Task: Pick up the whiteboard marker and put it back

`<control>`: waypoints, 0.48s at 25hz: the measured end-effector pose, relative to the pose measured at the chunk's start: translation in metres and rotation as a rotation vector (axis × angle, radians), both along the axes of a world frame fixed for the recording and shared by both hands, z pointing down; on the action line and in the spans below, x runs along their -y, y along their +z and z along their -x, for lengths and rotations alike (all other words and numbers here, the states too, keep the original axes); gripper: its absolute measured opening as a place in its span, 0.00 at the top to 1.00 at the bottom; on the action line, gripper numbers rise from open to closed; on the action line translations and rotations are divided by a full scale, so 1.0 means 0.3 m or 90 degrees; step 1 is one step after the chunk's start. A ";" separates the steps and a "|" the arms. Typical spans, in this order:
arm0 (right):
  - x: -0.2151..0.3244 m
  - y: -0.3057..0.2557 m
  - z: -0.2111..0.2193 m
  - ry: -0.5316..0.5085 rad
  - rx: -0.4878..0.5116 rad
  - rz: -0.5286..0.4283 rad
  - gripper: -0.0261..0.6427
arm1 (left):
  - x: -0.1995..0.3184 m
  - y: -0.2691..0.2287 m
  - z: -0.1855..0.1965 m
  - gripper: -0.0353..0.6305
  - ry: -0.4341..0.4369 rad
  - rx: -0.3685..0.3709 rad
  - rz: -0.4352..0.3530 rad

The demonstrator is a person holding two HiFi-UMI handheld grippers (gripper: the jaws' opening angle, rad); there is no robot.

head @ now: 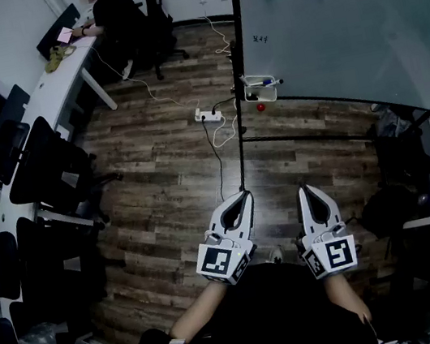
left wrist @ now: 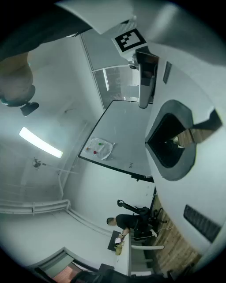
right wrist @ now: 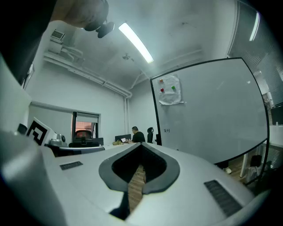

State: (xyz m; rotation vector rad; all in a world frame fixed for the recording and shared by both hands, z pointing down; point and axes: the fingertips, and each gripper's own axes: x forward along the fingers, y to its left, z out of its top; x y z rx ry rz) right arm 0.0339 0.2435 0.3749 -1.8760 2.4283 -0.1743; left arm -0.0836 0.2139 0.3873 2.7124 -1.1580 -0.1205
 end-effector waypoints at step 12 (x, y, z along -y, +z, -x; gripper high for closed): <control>-0.012 0.009 -0.003 -0.019 0.012 0.005 0.94 | -0.014 0.004 -0.008 0.94 -0.012 0.010 0.007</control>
